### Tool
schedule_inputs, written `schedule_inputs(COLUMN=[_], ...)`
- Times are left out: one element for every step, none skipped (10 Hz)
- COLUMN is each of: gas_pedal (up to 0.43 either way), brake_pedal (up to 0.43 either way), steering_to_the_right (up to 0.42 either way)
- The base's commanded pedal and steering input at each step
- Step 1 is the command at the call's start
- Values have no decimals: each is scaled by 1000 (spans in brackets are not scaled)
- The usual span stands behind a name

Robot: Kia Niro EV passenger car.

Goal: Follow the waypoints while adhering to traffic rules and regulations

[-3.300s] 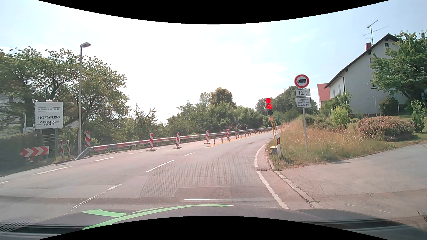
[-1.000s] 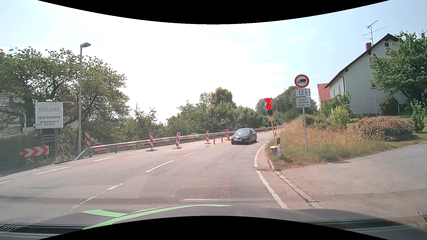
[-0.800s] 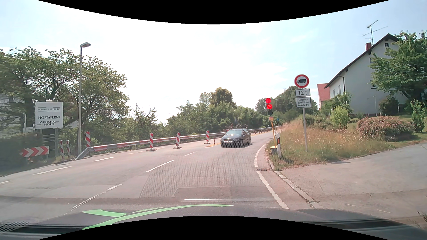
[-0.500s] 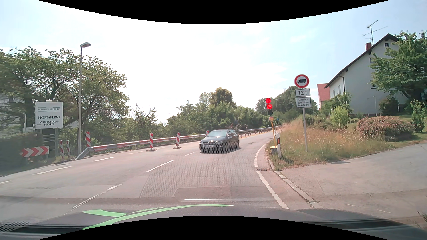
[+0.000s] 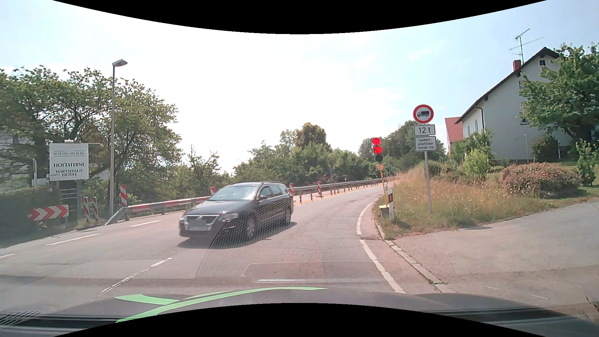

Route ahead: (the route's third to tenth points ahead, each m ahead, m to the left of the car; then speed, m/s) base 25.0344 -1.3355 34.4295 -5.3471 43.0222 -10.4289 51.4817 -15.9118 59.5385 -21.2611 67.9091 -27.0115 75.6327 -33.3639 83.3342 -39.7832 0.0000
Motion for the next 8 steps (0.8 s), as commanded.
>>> schedule_inputs(gas_pedal=[0, 0, 0, 0, 0, 0, 0, 0], brake_pedal=[329, 323, 323, 323, 323, 323, 329, 323], steering_to_the_right=[72, 72, 72, 72, 72, 72, 72, 71])
